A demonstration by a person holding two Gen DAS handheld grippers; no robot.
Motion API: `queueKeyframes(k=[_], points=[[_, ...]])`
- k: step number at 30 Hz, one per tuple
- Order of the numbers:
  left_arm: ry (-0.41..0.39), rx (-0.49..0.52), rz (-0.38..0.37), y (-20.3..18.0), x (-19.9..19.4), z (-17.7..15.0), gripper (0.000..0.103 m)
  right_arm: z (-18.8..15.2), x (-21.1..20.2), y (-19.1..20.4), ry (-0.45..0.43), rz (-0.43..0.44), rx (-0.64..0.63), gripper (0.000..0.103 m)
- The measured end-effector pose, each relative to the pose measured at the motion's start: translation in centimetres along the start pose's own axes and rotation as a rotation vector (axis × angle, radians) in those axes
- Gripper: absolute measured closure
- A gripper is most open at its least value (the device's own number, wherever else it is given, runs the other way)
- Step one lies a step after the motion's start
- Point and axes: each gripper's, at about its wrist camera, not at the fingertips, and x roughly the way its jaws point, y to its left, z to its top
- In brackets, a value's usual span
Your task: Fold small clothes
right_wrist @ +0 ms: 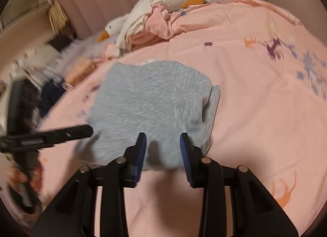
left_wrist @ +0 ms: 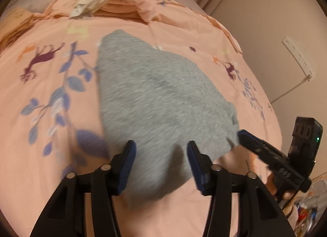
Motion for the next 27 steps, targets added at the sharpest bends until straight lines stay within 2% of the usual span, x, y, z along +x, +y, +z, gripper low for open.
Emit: queueKeyframes(k=[1,2,7,10,13,15,17,27], points=[[-0.004,-0.011,0.008,0.4,-0.4,-0.2,0.032,-0.2,-0.5,-0.3,-0.008,0.02,0.024,0.055],[-0.012,-0.029,0.009,1.0,-0.8,-0.5,0.031,-0.5,-1.1,-0.8,-0.016,0.038,0.056,0.052],[-0.012,-0.153,-0.033,4.7,-1.7,-1.5,0.031,-1.8,-2.9,-3.6,-0.029,0.122,0.227,0.039],[0.001,-0.215,-0.064,6.1,-1.5,-1.8,0.031,-2.2,-2.9,-5.3,-0.016,0.154,0.326,0.035],[0.028,-0.275,-0.151,6.8,-0.6,-1.8,0.031,-2.5,-2.2,-6.6,0.002,0.212,0.426,0.025],[0.043,-0.303,-0.199,7.0,0.1,-1.7,0.031,-2.5,-1.5,-7.1,0.012,0.226,0.471,0.025],[0.052,-0.313,-0.211,6.9,0.8,-1.3,0.031,-2.2,-0.9,-7.2,0.025,0.218,0.475,0.025],[0.075,-0.304,-0.22,6.1,3.7,0.9,0.031,0.2,3.3,-6.9,0.113,0.224,0.454,0.025]])
